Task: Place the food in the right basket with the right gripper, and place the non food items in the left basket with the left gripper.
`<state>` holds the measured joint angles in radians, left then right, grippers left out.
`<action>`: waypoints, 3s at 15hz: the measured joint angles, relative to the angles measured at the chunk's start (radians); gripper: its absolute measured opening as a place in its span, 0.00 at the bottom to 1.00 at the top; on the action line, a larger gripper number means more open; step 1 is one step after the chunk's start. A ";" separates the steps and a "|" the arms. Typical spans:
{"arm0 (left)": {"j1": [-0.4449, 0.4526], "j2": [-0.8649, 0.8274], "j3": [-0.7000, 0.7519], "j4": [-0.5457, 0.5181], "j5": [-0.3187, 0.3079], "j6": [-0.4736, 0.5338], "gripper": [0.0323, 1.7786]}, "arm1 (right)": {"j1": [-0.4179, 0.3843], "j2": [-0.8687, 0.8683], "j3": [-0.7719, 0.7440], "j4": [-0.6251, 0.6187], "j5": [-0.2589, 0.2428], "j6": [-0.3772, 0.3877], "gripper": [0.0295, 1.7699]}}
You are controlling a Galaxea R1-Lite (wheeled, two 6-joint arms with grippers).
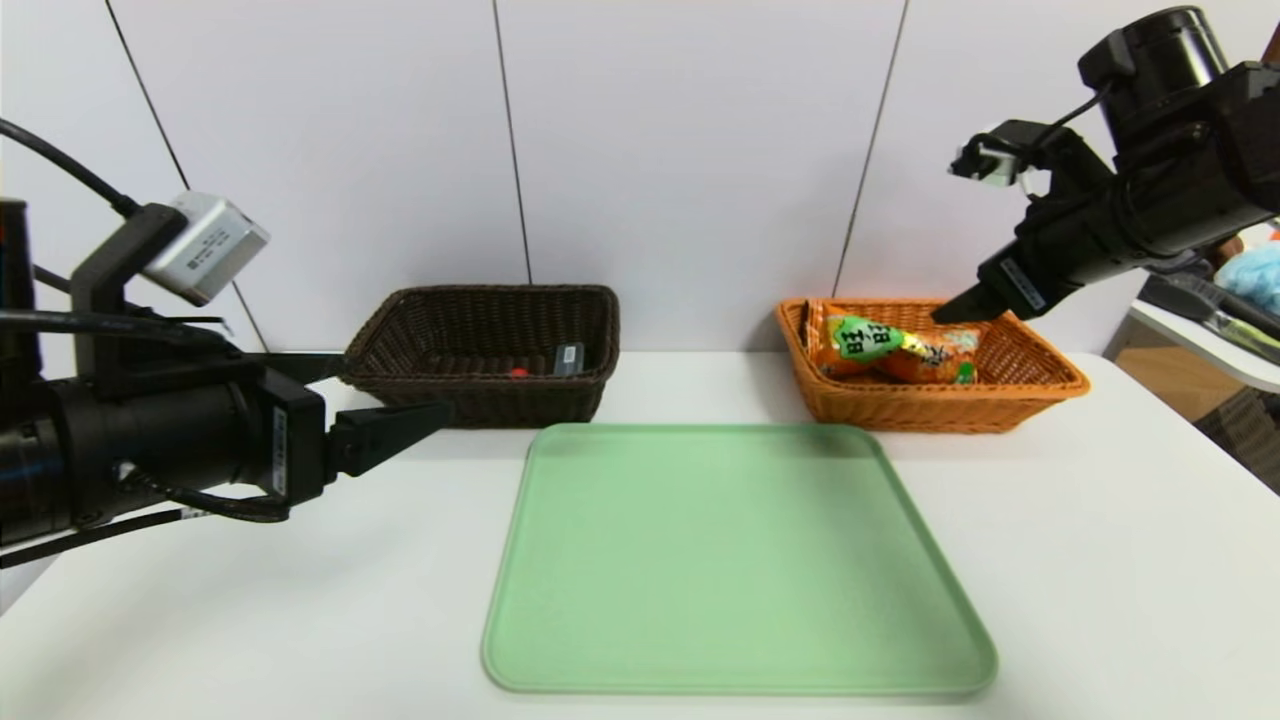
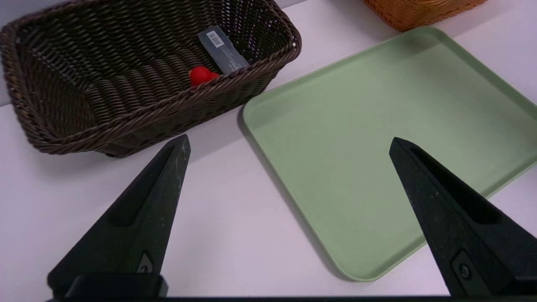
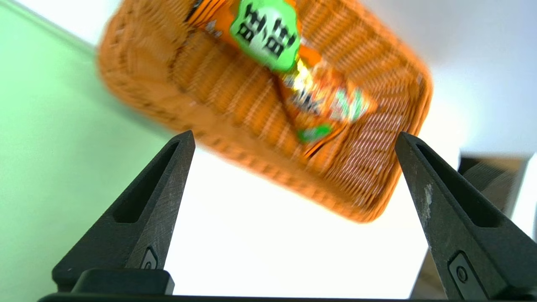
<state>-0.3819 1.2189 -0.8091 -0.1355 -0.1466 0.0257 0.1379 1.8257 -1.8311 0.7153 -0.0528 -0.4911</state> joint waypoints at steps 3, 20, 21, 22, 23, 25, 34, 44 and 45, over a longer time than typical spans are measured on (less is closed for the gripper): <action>0.001 -0.086 0.029 0.035 0.060 0.005 0.95 | -0.011 -0.157 0.160 0.003 -0.006 0.129 0.94; 0.154 -0.643 0.360 0.129 0.137 0.126 0.95 | -0.273 -1.031 0.777 0.003 -0.013 0.437 0.96; 0.174 -0.673 0.378 0.129 0.137 0.127 0.95 | -0.274 -1.064 0.795 0.004 -0.014 0.438 0.96; 0.193 -0.702 0.396 0.129 0.136 0.129 0.95 | -0.274 -1.096 0.811 0.004 -0.014 0.438 0.96; 0.213 -0.735 0.417 0.134 0.136 0.129 0.95 | -0.274 -1.123 0.827 0.007 -0.013 0.438 0.96; 0.257 -0.800 0.463 0.148 0.133 0.130 0.95 | -0.274 -1.166 0.861 0.011 -0.013 0.436 0.96; 0.390 -1.022 0.591 0.223 0.073 0.143 0.95 | -0.182 -1.203 0.892 0.040 0.009 0.427 0.96; 0.391 -1.197 0.758 0.219 0.082 0.164 0.95 | -0.119 -1.367 0.983 0.051 0.016 0.437 0.96; 0.391 -1.205 0.765 0.215 0.081 0.160 0.95 | -0.122 -1.390 0.989 0.051 0.014 0.438 0.96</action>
<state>0.0089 0.0143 -0.0440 0.0791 -0.0653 0.1855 0.0162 0.4357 -0.8419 0.7664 -0.0383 -0.0534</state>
